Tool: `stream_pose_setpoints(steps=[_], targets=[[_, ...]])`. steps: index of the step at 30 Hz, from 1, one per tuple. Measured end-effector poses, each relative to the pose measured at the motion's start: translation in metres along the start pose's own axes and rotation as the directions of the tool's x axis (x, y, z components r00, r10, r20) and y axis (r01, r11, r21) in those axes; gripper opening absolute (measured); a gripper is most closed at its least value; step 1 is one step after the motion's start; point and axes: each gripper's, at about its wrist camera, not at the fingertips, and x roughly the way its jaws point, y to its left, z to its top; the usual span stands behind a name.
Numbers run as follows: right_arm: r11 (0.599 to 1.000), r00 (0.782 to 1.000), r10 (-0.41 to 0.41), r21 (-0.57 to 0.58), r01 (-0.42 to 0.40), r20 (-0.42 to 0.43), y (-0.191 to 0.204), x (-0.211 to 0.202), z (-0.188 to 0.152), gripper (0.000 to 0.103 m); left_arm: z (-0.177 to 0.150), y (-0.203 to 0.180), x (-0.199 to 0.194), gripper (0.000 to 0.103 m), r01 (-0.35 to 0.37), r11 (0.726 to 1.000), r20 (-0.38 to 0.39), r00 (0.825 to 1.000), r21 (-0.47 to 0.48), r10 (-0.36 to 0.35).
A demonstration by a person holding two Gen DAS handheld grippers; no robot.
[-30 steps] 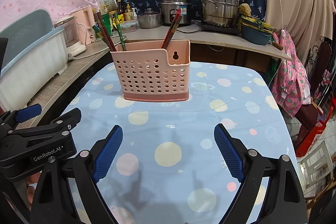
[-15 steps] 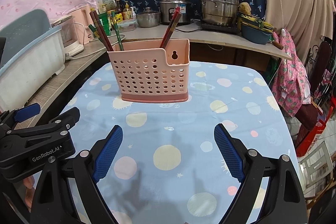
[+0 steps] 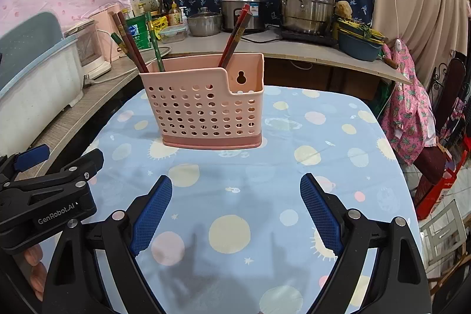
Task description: Organize utensils
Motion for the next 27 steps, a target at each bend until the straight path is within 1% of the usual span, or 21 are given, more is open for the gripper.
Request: stream_pose_setpoints(steps=[5,10,27], targets=[[1.000,1.000,-0.005,0.004,0.005,-0.002,-0.001,0.008,0.004,0.085,0.003,0.000,0.008,0.092,-0.007,1.000,-0.013,1.000,-0.007,0.007],[1.000,1.000,-0.006,0.019,0.006,-0.002,-0.004,0.012,0.007,0.085,0.004,0.001,0.014,0.092,0.005,1.000,-0.022,1.000,-0.010,-0.005],[0.999,1.000,-0.008,0.031,0.008,0.011,-0.004,0.015,0.013,0.085,0.011,0.000,0.013,0.092,0.009,1.000,0.006,1.000,-0.002,-0.009]])
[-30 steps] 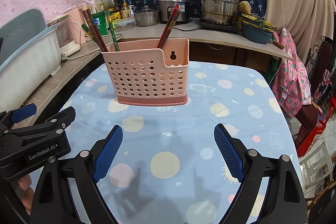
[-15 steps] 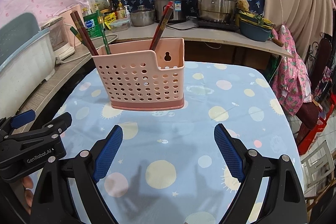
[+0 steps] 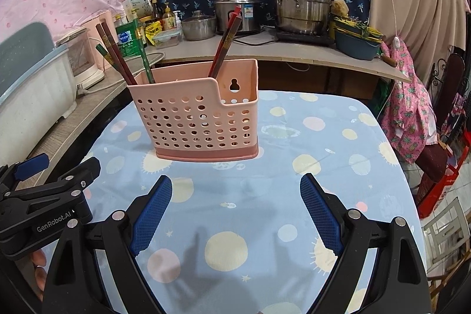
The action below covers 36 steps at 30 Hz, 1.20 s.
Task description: Organize utensils
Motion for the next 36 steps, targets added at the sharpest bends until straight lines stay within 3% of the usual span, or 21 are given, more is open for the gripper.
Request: stream_pose_setpoints(steps=[36], targets=[[1.000,1.000,-0.002,0.021,0.002,0.006,-0.0069,-0.0030,0.0013,0.085,-0.0005,-0.0082,-0.0070,0.092,0.006,1.000,0.013,1.000,0.018,-0.006]])
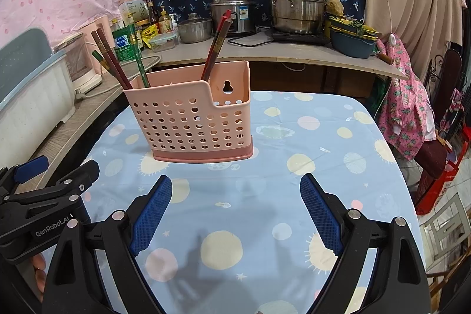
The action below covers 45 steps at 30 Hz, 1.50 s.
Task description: Organize utensils
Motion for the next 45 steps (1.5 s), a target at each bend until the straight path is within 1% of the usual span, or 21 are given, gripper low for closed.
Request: stream_pose_setpoints(steps=[7,21,23,26,31,37,45], targets=[[1.000,1.000,0.001,0.000,-0.001,-0.002,0.002,0.002,0.001,0.085,0.003,0.000,-0.003,0.092,-0.010,1.000,0.041,0.999,0.001,0.010],[1.000,1.000,0.008,0.006,-0.008,-0.011,0.004,0.011,0.004,0.085,0.003,0.000,0.004,0.091,-0.005,1.000,0.039,0.999,0.000,0.005],[1.000,1.000,0.005,-0.004,-0.005,-0.009,0.007,0.011,0.003,0.085,0.003,-0.001,0.005,0.091,-0.013,1.000,0.039,0.999,0.000,0.013],[1.000,1.000,0.010,-0.003,-0.010,-0.009,0.007,0.011,0.003,0.085,0.002,0.000,0.006,0.091,-0.004,1.000,0.030,1.000,-0.005,0.004],[1.000,1.000,0.004,0.004,-0.003,-0.008,0.004,0.009,0.002,0.085,0.002,0.000,0.008,0.092,-0.009,1.000,0.008,1.000,-0.014,0.009],[1.000,1.000,-0.002,0.008,0.002,-0.007,0.002,0.008,0.001,0.085,0.002,0.001,0.003,0.092,-0.004,1.000,0.021,1.000,-0.010,0.005],[1.000,1.000,-0.010,0.006,0.010,-0.006,0.001,0.008,0.001,0.085,0.003,0.005,0.007,0.092,-0.003,1.000,0.009,1.000,-0.025,0.004]])
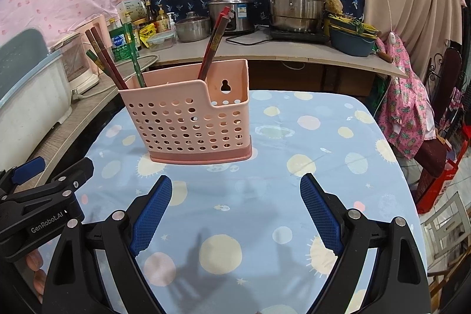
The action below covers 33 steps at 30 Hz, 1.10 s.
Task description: Organize utensils
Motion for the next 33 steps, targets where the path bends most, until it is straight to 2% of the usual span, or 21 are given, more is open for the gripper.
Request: stream_pose_setpoints(steps=[8,14,33], targets=[[1.000,1.000,-0.014,-0.013,0.014,0.001,-0.001,0.014,0.009,0.085,0.009,-0.004,0.012,0.092,-0.006,1.000,0.016,1.000,0.015,0.005],[1.000,1.000,-0.010,-0.002,0.010,0.003,-0.001,0.021,0.016,0.085,0.013,-0.006,0.021,0.092,0.013,1.000,-0.012,1.000,-0.004,-0.013],[1.000,1.000,-0.013,0.002,0.013,-0.010,-0.001,0.024,0.013,0.085,0.009,-0.001,0.023,0.092,0.005,1.000,-0.030,1.000,-0.020,-0.006]])
